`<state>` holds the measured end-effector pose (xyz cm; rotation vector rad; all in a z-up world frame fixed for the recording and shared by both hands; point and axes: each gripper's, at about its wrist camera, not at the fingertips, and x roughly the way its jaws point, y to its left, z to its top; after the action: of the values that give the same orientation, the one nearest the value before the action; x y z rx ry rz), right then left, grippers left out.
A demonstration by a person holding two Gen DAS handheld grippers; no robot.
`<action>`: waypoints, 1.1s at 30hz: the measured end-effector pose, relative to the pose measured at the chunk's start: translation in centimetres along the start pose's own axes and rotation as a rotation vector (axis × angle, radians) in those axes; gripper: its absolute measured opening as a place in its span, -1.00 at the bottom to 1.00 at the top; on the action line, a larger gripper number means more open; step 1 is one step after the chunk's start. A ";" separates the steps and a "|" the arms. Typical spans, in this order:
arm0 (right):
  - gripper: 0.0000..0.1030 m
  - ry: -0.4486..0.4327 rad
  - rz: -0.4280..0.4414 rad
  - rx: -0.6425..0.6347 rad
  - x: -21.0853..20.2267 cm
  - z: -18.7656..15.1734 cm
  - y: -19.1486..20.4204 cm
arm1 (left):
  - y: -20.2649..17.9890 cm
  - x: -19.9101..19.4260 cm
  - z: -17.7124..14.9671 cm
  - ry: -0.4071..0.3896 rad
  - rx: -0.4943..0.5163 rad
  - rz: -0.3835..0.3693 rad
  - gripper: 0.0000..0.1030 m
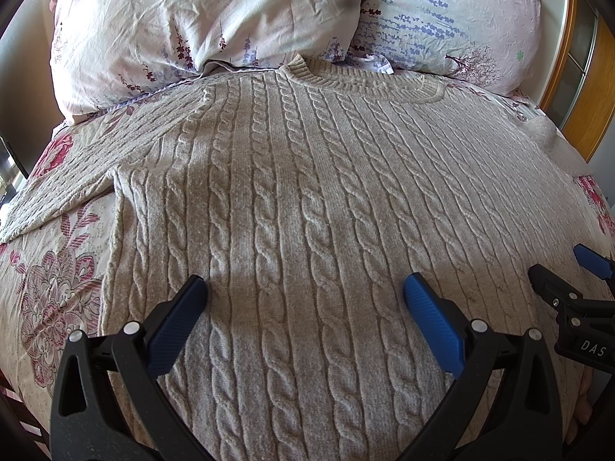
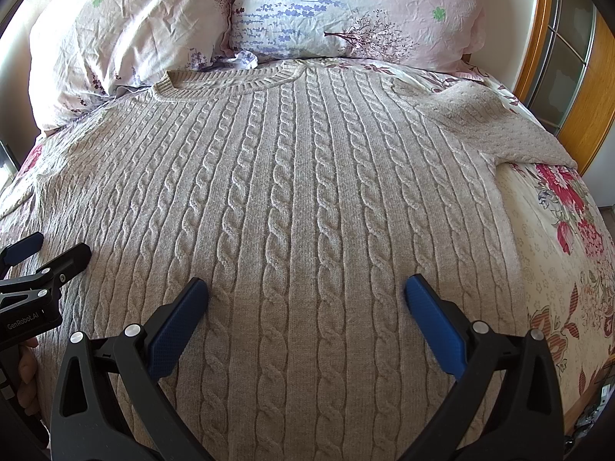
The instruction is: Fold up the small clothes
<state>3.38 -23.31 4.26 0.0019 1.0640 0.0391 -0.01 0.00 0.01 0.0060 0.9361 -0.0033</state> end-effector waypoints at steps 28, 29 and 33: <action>0.22 -0.109 -0.022 1.079 3.4 10.2 -40.3 | 3.3 0.0 2.9 0.003 -0.116 -0.076 0.96; 0.11 -0.104 -0.041 1.135 4.0 10.0 -42.0 | 4.6 -0.2 3.4 -0.005 -0.178 -0.090 0.96; -0.23 -0.080 -0.034 1.213 6.2 9.3 -44.3 | 9.2 -1.2 4.0 -0.040 -0.374 -0.071 0.96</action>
<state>15.89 -67.23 2.48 1.0681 0.8700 -0.6344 2.56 9.17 3.35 -0.3727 0.8850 0.1054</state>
